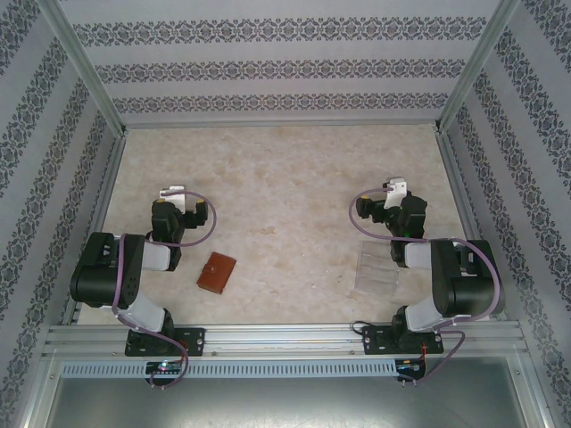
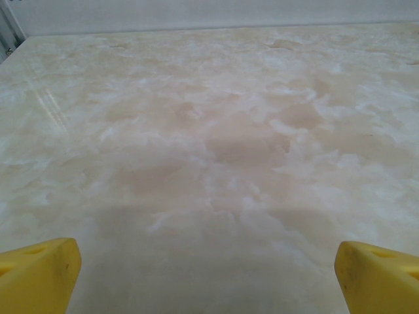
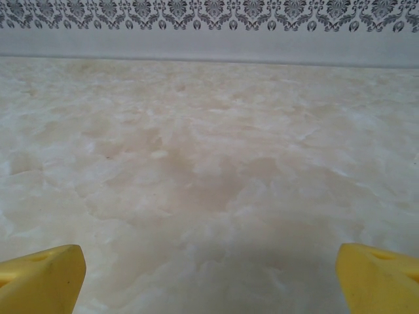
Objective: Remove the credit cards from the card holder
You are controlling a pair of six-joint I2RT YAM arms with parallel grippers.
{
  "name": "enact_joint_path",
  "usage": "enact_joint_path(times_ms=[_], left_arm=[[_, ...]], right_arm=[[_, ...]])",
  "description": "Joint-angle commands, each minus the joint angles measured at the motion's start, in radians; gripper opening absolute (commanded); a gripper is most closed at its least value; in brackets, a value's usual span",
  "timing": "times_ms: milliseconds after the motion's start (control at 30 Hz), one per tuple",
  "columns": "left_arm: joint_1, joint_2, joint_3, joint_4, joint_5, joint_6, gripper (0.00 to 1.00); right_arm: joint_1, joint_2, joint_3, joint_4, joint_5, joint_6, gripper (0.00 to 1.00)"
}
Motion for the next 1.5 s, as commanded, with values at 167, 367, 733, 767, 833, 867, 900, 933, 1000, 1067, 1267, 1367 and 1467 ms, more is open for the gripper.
enact_joint_path(times_ms=[167,367,733,767,833,867,900,933,1000,1067,1267,1367,1467], left_arm=[[-0.007,0.002,0.016,0.014,0.01,0.02,1.0],[-0.01,-0.067,0.017,-0.044,-0.03,0.01,1.0],[-0.065,-0.302,0.239,-0.62,-0.216,-0.184,0.97],[-0.076,-0.306,0.281,-0.703,-0.208,-0.22,0.98],[-0.092,-0.309,0.365,-0.864,-0.176,-0.274,0.98],[-0.098,-0.307,0.408,-0.941,-0.155,-0.302,0.98],[-0.104,-0.307,0.442,-1.019,-0.13,-0.325,0.98],[-0.104,-0.308,0.468,-1.075,-0.102,-0.34,0.98],[-0.106,-0.309,0.527,-1.206,-0.037,-0.371,0.98],[-0.106,-0.311,0.582,-1.331,-0.002,-0.378,0.98],[-0.106,-0.292,0.727,-1.643,0.021,-0.333,1.0],[-0.106,-0.252,0.783,-1.751,0.098,-0.302,1.0],[-0.105,-0.241,0.779,-1.759,0.101,-0.263,1.0]], right_arm=[[0.021,-0.002,0.016,-0.017,0.104,0.013,0.98],[0.061,-0.111,0.106,-0.302,0.21,0.009,0.98],[0.091,-0.241,0.407,-1.098,0.206,0.234,0.85],[0.102,-0.263,0.412,-1.14,0.201,0.257,0.85],[0.128,-0.307,0.416,-1.217,0.203,0.289,0.85],[0.142,-0.327,0.42,-1.263,0.215,0.314,0.85],[0.155,-0.347,0.426,-1.309,0.218,0.345,0.84],[0.164,-0.362,0.431,-1.343,0.218,0.367,0.81],[0.181,-0.385,0.449,-1.448,0.206,0.411,0.75],[0.196,-0.409,0.452,-1.514,0.192,0.441,0.75],[0.224,-0.412,0.46,-1.673,0.14,0.531,0.62],[0.267,-0.374,0.477,-1.735,0.163,0.575,0.55],[0.317,-0.333,0.494,-1.775,0.188,0.615,0.45]])
